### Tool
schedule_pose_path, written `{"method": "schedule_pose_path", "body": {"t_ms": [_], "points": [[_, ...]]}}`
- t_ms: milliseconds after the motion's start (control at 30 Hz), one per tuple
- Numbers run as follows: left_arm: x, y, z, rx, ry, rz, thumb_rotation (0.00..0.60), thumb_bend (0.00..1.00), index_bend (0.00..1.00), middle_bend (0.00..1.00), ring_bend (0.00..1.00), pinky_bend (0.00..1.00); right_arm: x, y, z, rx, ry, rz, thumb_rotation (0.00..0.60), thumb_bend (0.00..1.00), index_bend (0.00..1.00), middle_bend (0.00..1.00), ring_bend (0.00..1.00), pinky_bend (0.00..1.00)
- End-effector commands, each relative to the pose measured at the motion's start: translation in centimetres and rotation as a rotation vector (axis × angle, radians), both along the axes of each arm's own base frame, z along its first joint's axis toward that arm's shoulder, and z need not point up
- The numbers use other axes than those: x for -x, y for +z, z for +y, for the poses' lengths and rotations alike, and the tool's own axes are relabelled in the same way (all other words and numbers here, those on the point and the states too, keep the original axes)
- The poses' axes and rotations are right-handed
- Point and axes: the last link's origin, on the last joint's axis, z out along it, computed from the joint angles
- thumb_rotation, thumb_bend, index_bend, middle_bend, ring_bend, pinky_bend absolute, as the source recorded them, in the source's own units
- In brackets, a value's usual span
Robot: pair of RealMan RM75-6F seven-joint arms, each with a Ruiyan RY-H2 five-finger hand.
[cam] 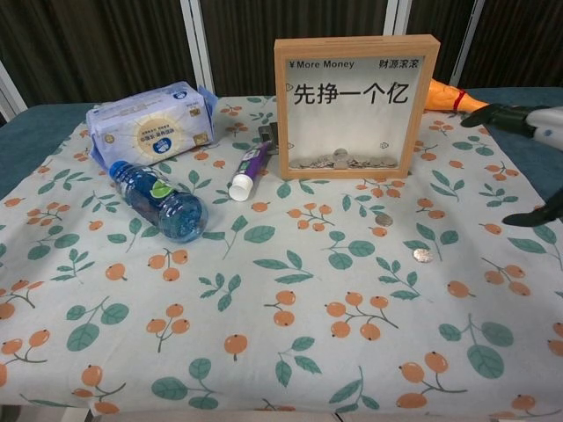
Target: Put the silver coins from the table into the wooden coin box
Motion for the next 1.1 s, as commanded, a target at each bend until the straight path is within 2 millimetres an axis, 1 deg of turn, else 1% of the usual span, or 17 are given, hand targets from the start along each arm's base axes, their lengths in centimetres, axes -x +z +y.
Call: {"method": "schedule_pose_path", "body": {"t_ms": [33, 100, 167, 200, 233, 333, 367, 533, 633, 867, 967, 1100], "points": [[0.2, 0.0, -0.1, 0.002, 0.004, 0.001, 0.6, 0.38, 0.0, 0.0, 0.0, 0.0, -1.3, -2.0, -1.6, 0.008, 0.024, 0.024, 0.6, 0.32, 0.0, 0.0, 0.0, 0.0], [0.4, -0.1, -0.2, 0.008, 0.01, 0.0, 0.6, 0.38, 0.0, 0.0, 0.0, 0.0, -1.8, -2.8, -1.9, 0.032, 0.058, 0.046, 0.6, 0.32, 0.0, 0.0, 0.0, 0.0], [0.6, -0.3, -0.3, 0.015, 0.013, -0.001, 0.6, 0.37, 0.0, 0.0, 0.0, 0.0, -2.0, -3.4, -2.0, 0.039, 0.082, 0.062, 0.6, 0.32, 0.05, 0.0, 0.0, 0.0], [0.8, -0.4, -0.4, 0.018, 0.014, -0.001, 0.6, 0.37, 0.0, 0.0, 0.0, 0.0, -2.0, -3.8, -2.0, 0.04, 0.095, 0.07, 0.6, 0.32, 0.09, 0.0, 0.0, 0.0], [0.9, -0.5, -0.4, 0.019, 0.016, -0.001, 0.6, 0.37, 0.0, 0.0, 0.0, 0.0, -1.9, -4.1, -2.1, 0.041, 0.103, 0.077, 0.6, 0.33, 0.17, 0.0, 0.0, 0.0], [1.2, -0.5, -0.5, 0.019, 0.023, -0.002, 0.6, 0.37, 0.0, 0.0, 0.0, 0.0, -1.7, -4.9, -2.2, 0.032, 0.108, 0.082, 0.6, 0.33, 0.33, 0.0, 0.0, 0.0], [1.3, -0.5, -0.5, 0.019, 0.024, -0.003, 0.6, 0.37, 0.0, 0.0, 0.0, 0.0, -1.7, -5.1, -2.2, 0.028, 0.107, 0.08, 0.6, 0.33, 0.37, 0.0, 0.0, 0.0], [1.4, -0.4, -0.5, 0.017, 0.023, -0.005, 0.6, 0.37, 0.0, 0.0, 0.0, 0.0, -1.6, -6.3, -2.3, 0.018, 0.092, 0.03, 0.6, 0.34, 0.51, 0.0, 0.0, 0.0], [1.5, -0.4, -0.5, 0.019, 0.023, -0.003, 0.6, 0.38, 0.0, 0.0, 0.0, 0.0, -1.4, -7.1, -2.5, 0.032, 0.088, 0.017, 0.6, 0.34, 0.54, 0.0, 0.0, 0.0], [1.5, -0.4, -0.3, 0.018, 0.021, -0.003, 0.6, 0.38, 0.0, 0.0, 0.0, 0.0, -1.4, -8.8, -3.3, 0.061, 0.087, 0.007, 0.6, 0.35, 0.56, 0.01, 0.0, 0.0], [1.6, -0.5, -0.4, 0.018, 0.022, -0.003, 0.6, 0.38, 0.0, 0.0, 0.0, 0.0, -1.3, -9.5, -3.7, 0.063, 0.087, 0.027, 0.6, 0.38, 0.55, 0.02, 0.0, 0.0], [1.7, -0.5, -0.3, 0.019, 0.03, 0.0, 0.6, 0.38, 0.0, 0.0, 0.0, 0.0, -1.2, -10.2, -4.0, 0.057, 0.076, 0.042, 0.6, 0.39, 0.53, 0.02, 0.0, 0.0]]}}
